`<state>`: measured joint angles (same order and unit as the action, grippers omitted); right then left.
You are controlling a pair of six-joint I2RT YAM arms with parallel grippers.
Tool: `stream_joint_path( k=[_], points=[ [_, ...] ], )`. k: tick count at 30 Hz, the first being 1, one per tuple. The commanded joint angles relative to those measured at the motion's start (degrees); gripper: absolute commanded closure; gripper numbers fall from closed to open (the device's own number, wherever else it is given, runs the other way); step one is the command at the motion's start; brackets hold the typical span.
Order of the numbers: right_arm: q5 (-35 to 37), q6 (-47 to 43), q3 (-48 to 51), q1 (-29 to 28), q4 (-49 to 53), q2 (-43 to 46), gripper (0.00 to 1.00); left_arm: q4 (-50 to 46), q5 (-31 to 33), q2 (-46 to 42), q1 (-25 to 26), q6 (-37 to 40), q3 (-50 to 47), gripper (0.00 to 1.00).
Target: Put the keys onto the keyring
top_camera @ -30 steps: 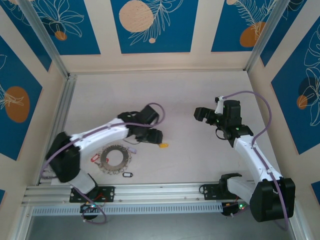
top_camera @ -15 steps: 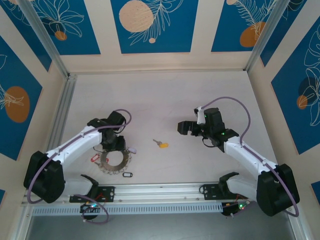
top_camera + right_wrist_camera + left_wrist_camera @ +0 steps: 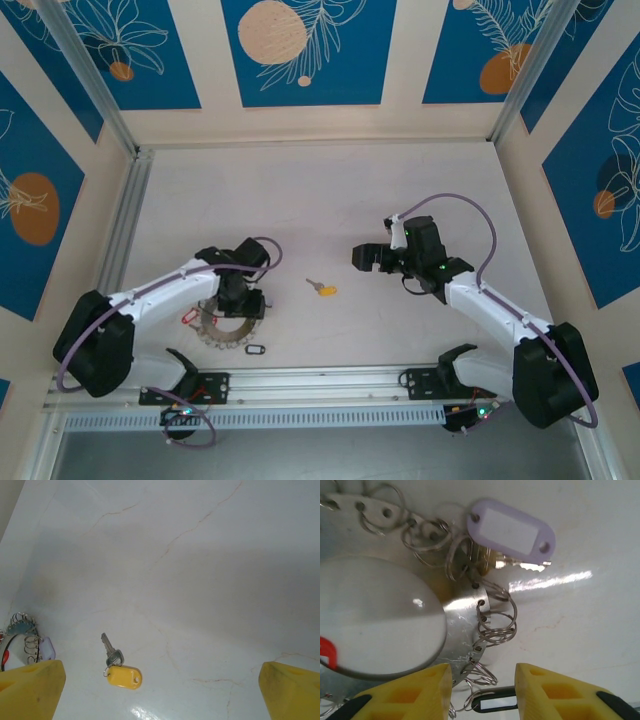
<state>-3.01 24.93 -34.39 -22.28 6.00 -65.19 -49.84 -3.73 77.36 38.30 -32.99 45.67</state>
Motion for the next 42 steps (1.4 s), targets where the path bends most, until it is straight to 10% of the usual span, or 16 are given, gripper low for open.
stream_joint_path(
  k=[1,42],
  points=[
    [0.6,-0.5,-2.0,0.0,0.1,-0.6,0.01,-0.3,1.6,0.2,2.2,-3.8,-2.4,0.62],
    [-1.0,-1.9,-0.2,5.6,-1.5,1.2,0.01,-1.8,11.6,8.3,12.4,-12.2,2.2,0.91]
  ],
)
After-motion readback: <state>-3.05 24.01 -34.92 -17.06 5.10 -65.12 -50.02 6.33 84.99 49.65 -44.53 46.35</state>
